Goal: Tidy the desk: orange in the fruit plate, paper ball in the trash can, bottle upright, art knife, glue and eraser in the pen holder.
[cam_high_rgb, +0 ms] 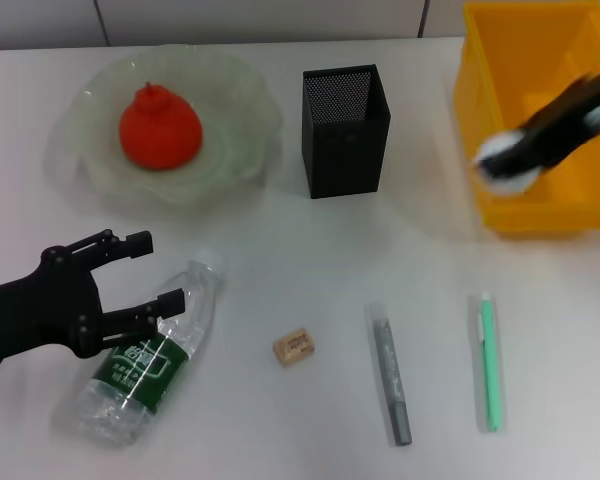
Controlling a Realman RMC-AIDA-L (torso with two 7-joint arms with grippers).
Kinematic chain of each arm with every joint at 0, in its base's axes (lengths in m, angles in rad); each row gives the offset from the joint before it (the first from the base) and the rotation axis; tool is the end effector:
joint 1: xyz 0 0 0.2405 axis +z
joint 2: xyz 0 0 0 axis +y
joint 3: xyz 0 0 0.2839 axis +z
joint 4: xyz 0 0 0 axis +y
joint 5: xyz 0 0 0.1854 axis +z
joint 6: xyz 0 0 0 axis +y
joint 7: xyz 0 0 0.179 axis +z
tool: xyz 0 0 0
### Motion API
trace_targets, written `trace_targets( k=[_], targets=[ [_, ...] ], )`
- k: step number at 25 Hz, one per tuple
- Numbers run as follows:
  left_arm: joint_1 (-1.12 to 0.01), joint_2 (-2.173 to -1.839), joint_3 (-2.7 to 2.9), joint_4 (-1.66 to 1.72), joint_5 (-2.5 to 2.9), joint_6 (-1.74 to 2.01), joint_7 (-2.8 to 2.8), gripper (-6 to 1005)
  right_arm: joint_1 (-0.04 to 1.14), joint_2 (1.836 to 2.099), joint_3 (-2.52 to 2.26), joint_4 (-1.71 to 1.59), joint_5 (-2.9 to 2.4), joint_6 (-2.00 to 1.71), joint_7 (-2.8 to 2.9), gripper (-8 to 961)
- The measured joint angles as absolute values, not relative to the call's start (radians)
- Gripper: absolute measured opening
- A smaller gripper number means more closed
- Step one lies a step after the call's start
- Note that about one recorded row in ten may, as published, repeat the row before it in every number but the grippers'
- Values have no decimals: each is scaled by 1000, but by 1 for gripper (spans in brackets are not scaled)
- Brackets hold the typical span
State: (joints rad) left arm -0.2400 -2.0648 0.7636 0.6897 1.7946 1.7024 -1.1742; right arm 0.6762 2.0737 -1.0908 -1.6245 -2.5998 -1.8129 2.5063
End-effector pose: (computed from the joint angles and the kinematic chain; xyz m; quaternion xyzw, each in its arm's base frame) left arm -0.2985 0.2534 -0.0244 -0.9199 -0.1945 -0.2977 0.1655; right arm 0.1773 0.3662 0.0269 -0.9212 0.2977 -0.1115 0.2244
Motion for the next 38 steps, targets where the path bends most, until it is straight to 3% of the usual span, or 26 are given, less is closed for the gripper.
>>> trace_targets(
  k=[7,15,20,27,30,38],
  targets=[
    [-244,-2063,767,718,1793,1738,-1233,843,647,2055,-860,-1603,-2640,-1745,2363,434],
    [-226,-2076,944,1067,1830,1631,-1627,841,581,2079,-838,-1414,-2581,-1431,2247,443],
    [-136,-2073,1269,1461,2002,1347,-2043,827,517,2080,-837,-1383,-2391,-1397,2156,644],
    [-129,-2074,1465,1708,2292,1296,-2470,804,403,2080,-842,-1385,-2114,-1493,1965,845],
    [-137,-2075,1546,1754,2429,1278,-2616,794,294,2084,-890,-1336,-1907,-1661,1722,844],
    [-221,-2077,1674,1696,2599,1257,-2783,766,210,2087,-1021,-1074,-1847,-1715,1394,843]
  ],
)
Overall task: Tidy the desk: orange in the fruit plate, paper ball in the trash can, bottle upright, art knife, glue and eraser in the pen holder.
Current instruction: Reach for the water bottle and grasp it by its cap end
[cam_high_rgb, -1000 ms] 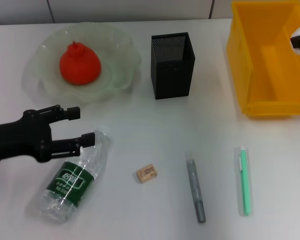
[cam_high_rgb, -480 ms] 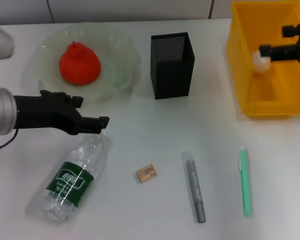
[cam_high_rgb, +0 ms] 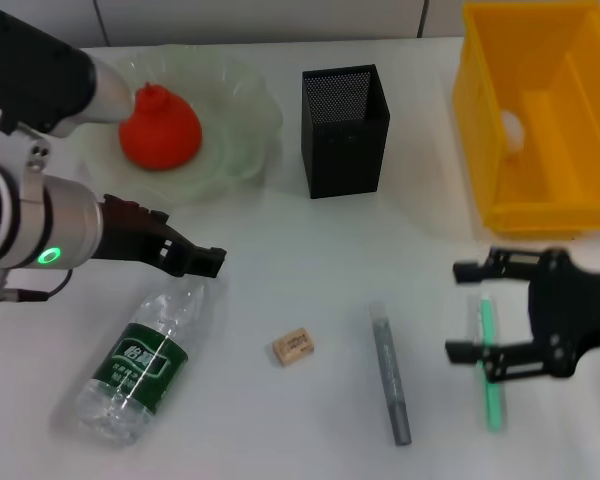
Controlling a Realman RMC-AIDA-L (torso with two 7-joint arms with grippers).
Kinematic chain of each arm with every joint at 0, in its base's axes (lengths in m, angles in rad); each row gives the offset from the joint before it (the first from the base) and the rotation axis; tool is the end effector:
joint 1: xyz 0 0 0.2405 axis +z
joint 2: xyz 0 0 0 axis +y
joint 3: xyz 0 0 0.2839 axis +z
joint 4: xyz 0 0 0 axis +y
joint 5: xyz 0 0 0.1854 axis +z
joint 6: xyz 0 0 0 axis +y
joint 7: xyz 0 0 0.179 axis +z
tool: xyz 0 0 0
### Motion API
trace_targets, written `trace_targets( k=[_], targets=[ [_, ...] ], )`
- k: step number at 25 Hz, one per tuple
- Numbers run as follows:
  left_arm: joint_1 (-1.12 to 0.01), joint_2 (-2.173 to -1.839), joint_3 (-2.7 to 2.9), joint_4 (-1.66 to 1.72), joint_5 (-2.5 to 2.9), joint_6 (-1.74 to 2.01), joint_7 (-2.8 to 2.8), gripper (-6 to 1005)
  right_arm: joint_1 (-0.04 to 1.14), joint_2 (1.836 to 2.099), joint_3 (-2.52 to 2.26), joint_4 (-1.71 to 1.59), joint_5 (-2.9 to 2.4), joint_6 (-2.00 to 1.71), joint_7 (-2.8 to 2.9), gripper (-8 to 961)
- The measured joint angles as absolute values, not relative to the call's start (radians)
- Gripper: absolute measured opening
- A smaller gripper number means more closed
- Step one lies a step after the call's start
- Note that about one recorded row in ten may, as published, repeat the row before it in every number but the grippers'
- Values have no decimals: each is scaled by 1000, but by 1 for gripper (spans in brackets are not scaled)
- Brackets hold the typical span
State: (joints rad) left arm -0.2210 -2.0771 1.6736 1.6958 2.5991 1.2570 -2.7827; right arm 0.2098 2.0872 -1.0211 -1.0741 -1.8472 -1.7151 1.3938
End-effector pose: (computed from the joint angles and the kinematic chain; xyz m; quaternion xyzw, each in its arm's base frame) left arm -0.2322 0.3049 -0.0523 -0.8933 -0.3472 0.0767 0.2749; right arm 0.2624 0.2492 -0.0313 -0.9683 0.1223 0.2019 0.0814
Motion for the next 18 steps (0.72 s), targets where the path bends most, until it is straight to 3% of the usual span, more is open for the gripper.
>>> trace_targets(
  k=[18],
  targets=[
    [-332,-2078,1707,1451,2602,1170,-2798,705,214,2085,-1015,-932,-1844,-1705,1327,842]
  ],
)
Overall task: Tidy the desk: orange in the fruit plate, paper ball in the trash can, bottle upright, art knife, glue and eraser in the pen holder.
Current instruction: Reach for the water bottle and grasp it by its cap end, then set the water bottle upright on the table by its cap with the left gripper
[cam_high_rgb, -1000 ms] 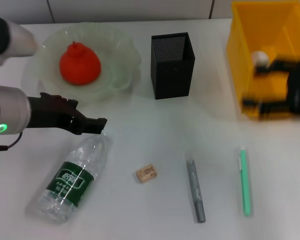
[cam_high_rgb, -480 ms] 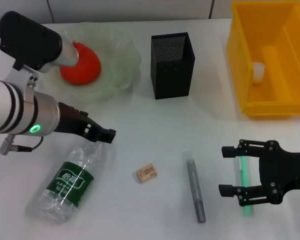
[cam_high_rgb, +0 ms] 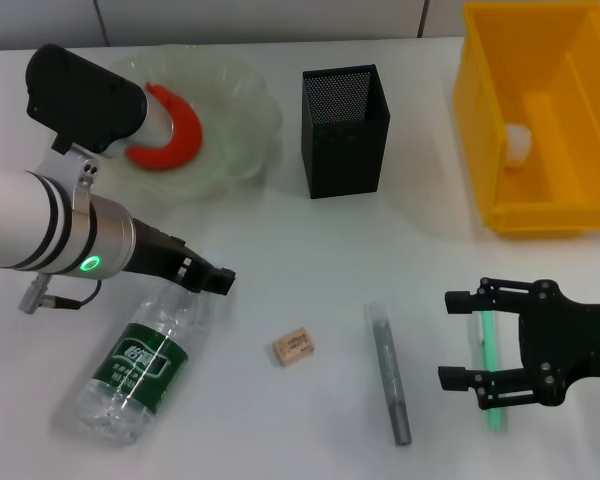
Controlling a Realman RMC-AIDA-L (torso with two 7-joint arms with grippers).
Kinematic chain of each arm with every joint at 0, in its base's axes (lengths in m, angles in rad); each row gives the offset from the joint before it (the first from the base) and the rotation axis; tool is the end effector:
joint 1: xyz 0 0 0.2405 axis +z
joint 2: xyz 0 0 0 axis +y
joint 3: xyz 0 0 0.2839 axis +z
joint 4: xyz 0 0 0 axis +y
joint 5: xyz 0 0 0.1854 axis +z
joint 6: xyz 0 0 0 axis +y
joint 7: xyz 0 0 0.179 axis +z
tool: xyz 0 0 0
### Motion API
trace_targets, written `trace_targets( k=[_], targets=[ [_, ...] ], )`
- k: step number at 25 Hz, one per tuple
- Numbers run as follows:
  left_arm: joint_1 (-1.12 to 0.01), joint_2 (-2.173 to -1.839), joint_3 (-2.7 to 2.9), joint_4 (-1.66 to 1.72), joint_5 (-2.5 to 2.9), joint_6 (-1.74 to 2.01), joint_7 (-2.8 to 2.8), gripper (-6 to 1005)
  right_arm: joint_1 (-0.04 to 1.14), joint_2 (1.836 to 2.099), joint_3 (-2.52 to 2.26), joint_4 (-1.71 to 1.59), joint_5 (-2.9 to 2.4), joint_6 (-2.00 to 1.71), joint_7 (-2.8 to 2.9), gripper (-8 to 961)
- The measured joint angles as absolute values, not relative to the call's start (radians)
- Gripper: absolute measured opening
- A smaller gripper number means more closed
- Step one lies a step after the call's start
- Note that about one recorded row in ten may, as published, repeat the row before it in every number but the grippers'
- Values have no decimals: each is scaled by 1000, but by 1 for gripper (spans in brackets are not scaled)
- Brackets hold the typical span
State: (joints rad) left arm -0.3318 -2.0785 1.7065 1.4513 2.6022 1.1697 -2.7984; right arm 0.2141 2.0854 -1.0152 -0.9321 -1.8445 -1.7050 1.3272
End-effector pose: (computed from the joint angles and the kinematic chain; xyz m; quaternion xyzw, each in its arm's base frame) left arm -0.2498 0.3219 -0.0818 -0.8894 -0.3648 0.1092 0.2531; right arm 0.2746 0.2397 -0.0455 -0.9616 0.1506 0.2192 0.0673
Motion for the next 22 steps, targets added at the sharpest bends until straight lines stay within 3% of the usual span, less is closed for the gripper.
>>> trace_targets(
  k=[9,14,22],
  targets=[
    [-362,-2076,1693,1419,2586,1195,-2791,675,217,2084,-1015,-931,-1846,-1701,1338,842],
    [-337,-2073,1672,1464,2559,1200,-2720,460,217,2083,-1013,-933,-1844,-1707,1347,841],
    [-247,-2069,1479,1474,2273,1209,-2360,451,216,2082,-1012,-938,-1844,-1710,1359,841]
  ],
)
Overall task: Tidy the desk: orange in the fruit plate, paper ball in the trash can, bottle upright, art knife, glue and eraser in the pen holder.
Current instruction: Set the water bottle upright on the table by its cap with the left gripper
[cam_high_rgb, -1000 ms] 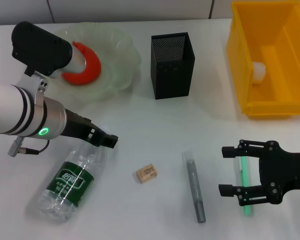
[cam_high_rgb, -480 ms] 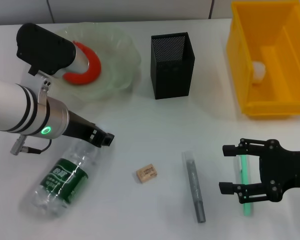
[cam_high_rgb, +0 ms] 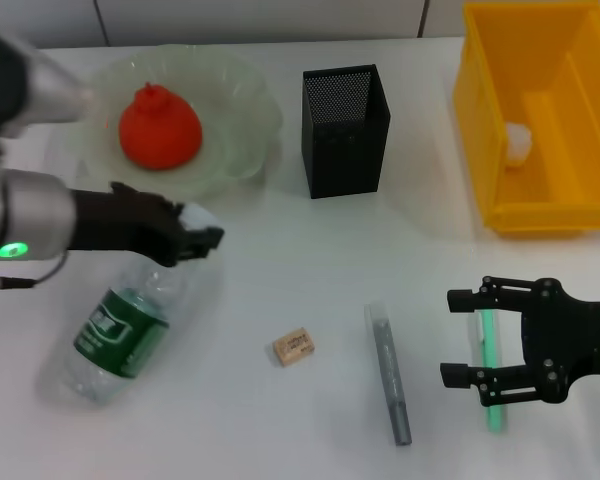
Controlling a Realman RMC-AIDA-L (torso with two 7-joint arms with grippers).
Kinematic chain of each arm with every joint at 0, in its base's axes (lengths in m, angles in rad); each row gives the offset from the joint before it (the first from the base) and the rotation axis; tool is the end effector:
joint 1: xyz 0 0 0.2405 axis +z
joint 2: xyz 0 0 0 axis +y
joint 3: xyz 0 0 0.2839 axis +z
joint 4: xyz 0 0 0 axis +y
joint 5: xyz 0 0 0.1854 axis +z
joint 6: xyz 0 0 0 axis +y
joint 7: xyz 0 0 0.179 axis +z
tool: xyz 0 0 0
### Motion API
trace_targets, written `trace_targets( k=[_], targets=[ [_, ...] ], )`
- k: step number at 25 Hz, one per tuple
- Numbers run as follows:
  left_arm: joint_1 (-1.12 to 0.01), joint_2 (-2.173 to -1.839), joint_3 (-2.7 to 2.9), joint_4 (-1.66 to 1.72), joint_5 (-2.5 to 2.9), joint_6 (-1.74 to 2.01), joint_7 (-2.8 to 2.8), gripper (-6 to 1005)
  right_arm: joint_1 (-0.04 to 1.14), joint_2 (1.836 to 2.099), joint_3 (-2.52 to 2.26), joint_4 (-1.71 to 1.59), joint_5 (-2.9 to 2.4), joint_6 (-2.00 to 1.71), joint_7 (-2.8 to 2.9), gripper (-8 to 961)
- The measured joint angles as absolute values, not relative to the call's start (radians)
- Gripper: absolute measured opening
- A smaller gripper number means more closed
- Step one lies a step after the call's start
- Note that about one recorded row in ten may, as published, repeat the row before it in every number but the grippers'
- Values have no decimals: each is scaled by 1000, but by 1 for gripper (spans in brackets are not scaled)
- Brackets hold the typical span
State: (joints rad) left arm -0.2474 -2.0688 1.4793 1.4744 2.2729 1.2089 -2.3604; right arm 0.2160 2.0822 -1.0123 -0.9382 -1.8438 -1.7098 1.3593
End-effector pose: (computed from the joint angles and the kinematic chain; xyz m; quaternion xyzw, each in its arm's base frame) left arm -0.2443 0.3174 -0.0507 -0.9267 -0.3059 0.0015 0.2185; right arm 0.2742 0.2407 -0.0432 -0.9598 0.1621 0.2196 0.0647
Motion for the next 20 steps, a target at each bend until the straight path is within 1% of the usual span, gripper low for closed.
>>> trace_targets(
  k=[3,6,13,20],
  targets=[
    [-182,-2069,1339,1445,2067,1253,-2072,450,217,2082,-1012,-939,-1844,-1710,1360,841],
    [-162,-2069,1237,1377,1922,1309,-1887,450,219,2082,-1013,-940,-1844,-1710,1360,841],
    [-168,-2069,1010,1144,1684,1471,-1537,449,223,2082,-1012,-940,-1844,-1712,1361,840],
    [-184,-2068,948,1059,1655,1506,-1434,448,225,2082,-1017,-942,-1844,-1712,1372,840]
  ],
)
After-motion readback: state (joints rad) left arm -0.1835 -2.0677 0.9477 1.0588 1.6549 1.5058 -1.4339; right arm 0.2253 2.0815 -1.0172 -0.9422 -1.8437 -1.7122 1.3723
